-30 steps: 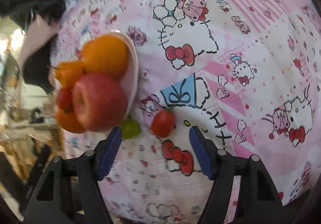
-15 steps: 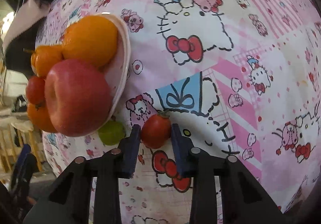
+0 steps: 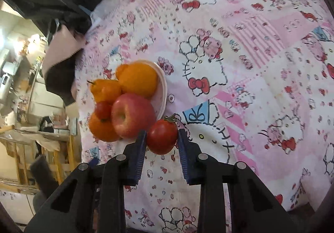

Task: Organize fruits
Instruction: 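Grasp another cherry tomato with the right tool and place it on the plate, then grasp the second green lime with the left tool while the right tool grasps a tomato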

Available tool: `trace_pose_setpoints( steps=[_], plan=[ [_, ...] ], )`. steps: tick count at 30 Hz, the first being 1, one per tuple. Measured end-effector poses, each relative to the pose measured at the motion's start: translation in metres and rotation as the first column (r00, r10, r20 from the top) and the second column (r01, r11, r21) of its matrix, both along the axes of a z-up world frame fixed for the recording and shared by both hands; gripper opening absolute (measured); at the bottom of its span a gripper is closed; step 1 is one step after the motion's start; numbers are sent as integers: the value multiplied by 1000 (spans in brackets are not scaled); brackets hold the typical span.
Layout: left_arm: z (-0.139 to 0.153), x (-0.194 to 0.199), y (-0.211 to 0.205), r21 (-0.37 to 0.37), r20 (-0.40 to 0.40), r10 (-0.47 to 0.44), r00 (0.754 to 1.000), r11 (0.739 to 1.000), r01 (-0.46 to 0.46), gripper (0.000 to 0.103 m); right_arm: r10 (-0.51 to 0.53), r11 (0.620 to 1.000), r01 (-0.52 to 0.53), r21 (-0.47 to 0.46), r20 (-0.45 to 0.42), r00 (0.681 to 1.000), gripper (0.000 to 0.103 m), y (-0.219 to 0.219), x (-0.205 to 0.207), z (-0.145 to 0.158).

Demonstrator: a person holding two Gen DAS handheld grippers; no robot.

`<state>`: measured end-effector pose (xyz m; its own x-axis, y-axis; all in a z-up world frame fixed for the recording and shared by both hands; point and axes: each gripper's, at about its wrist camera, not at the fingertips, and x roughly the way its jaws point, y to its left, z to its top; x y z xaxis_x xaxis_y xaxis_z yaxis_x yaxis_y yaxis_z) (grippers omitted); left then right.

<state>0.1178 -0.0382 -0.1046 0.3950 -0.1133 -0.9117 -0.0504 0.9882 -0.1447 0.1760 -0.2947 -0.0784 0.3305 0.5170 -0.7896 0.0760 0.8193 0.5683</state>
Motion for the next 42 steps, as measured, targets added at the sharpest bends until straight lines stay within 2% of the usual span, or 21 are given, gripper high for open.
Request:
trace_pose_setpoints(
  steps=[3,7,9,10,11,15,21,23,26,34,42],
  plan=[
    [-9,2,-13,-21,0,11,1000,1000,-11,76,-47,998,47,41,10,999,32,-7,3,2],
    [-29,7,-31,-33,-22,25,999,999,-26,69,-84,992,84,91,0,996,32,-18,6,2],
    [-39,11,-39,-41,-46,26,999,999,-28,62,-87,991,86,101,-1,996,32,-20,7,3],
    [-45,15,-44,-48,-57,25,998,998,-27,54,-88,991,87,106,-1,996,32,-21,9,3],
    [-48,18,-48,-48,-61,30,998,998,-33,53,-89,990,88,109,1,996,32,-21,10,4],
    [-55,27,-57,-36,-51,55,997,998,-57,53,-86,989,83,119,17,996,32,-21,13,9],
    [-59,40,-73,4,-29,19,999,1000,-19,50,-69,991,65,114,30,997,32,-17,17,11],
    [-59,44,-76,10,-27,9,1000,1000,-9,39,-71,991,67,114,26,997,32,-18,19,10],
    [-59,44,-75,50,-32,18,999,999,-17,29,-78,991,76,111,18,997,32,-19,22,7],
    [-45,29,-65,11,-46,-26,999,1000,27,28,-66,992,63,110,22,998,32,-13,25,7],
    [5,5,-37,-7,-31,-70,997,998,70,28,-70,992,67,109,19,997,32,-11,26,7]
  ],
)
